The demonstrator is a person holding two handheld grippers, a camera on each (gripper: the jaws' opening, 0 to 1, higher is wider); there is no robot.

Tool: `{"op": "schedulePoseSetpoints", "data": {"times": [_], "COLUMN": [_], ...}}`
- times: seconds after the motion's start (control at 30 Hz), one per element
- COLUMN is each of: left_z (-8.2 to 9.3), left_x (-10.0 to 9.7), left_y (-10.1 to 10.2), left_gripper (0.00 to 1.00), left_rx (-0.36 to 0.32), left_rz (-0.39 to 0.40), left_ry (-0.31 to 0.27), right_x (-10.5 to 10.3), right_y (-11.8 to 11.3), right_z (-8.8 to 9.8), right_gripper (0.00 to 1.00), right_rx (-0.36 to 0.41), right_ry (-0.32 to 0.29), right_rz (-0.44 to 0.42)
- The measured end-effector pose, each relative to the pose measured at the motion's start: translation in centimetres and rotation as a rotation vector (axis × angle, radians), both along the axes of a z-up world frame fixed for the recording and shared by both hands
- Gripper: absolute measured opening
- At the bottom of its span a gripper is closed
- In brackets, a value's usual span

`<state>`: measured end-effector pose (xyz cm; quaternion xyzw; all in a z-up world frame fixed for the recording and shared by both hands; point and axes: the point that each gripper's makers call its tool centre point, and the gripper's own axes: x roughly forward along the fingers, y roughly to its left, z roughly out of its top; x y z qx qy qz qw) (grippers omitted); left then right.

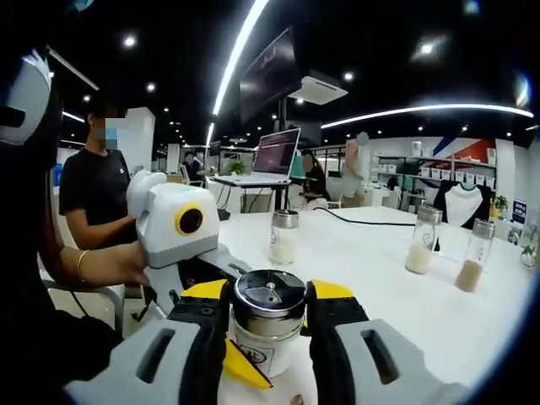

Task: Rotate the seasoning bottle until the label or dispensing opening points toward the visible target arrow and the bottle remains upright within the marked orientation range

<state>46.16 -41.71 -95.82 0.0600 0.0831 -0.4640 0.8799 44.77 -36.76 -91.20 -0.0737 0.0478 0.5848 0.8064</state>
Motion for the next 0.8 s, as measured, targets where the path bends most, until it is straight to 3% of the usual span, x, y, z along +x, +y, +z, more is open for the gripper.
{"op": "schedulePoseSetpoints", "data": {"times": [0.3,0.5,0.63,0.8], "left_z": [-0.1,-1.4,-0.7,0.6], "left_x": [-0.1,0.1,0.1,0.3], "left_y": [0.0,0.4,0.6,1.3], "left_gripper": [0.38,0.39,0.42,0.40], "left_rx": [0.014,0.085,0.000,-0.086], "left_rz": [-0.002,0.073,0.129,0.225], "left_ry": [-0.007,-0.038,-0.015,-0.043], "right_x": [-0.1,0.3,0.4,1.2], "right_y": [0.0,0.2,0.2,-0.1], "right_z": [0.0,0.0,0.0,0.1], "right_gripper": [0.31,0.31,0.31,0.30], "right_rx": [0.026,0.025,0.038,0.023], "right_ry": [0.007,0.003,0.001,-0.041], "right_rz": [-0.008,-0.121,-0.196,-0.279]}}
